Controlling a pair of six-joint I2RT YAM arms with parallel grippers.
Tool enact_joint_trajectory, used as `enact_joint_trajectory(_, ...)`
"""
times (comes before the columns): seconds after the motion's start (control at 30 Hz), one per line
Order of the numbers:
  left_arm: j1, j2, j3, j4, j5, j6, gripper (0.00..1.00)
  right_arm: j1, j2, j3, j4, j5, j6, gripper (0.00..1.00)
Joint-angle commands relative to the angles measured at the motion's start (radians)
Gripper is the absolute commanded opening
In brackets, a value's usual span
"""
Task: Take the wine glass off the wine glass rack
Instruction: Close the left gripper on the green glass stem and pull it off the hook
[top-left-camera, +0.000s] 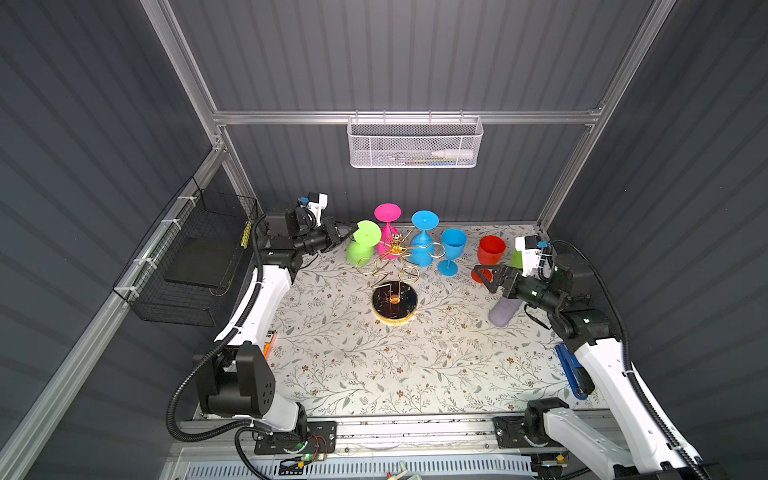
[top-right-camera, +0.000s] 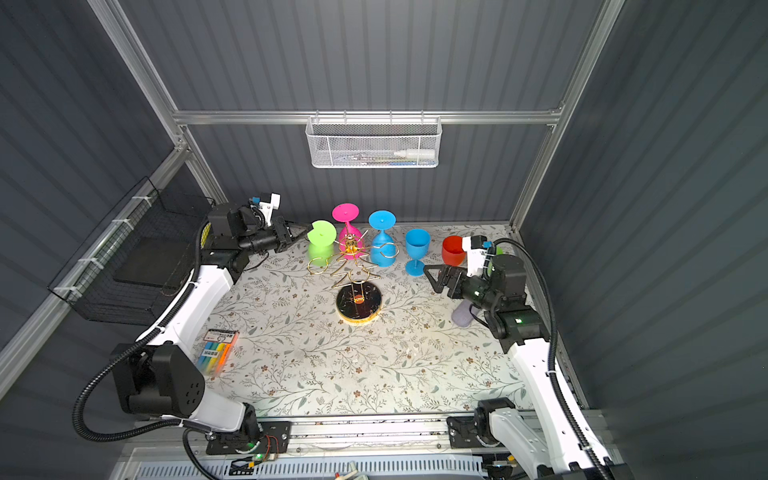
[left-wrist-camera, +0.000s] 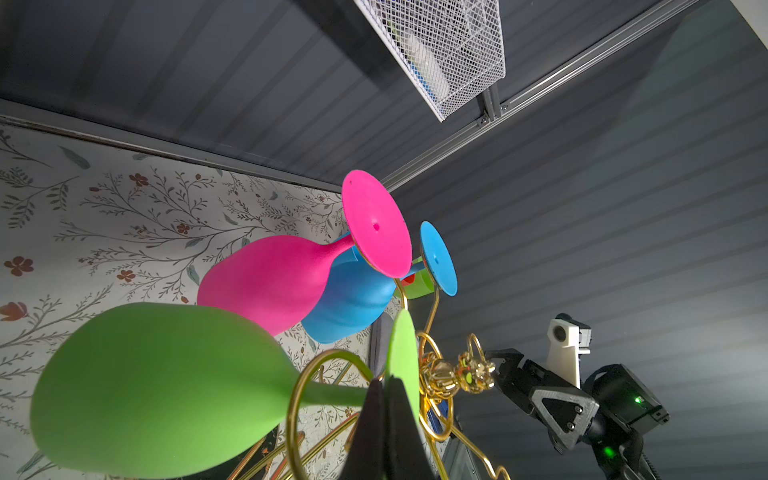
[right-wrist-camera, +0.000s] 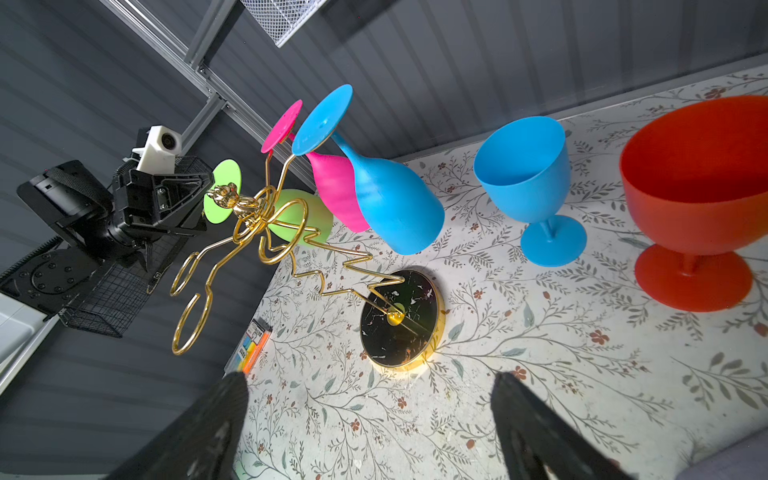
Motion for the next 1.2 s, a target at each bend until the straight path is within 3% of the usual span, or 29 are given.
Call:
enact_joint_trajectory(0.0, -0.015, -0.021, -0.004, 0.027, 0.014, -0.016, 0.0, 0.006, -0.019, 0.026, 0.012, 0.002, 0.008, 0.93)
enact_joint_trajectory(1.17, -0.017, 0.083, 0.118, 0.136, -0.043, -0.071, 0.0, 0.009, -0.04, 0.022, -0.007, 0.007, 0.001, 0.94)
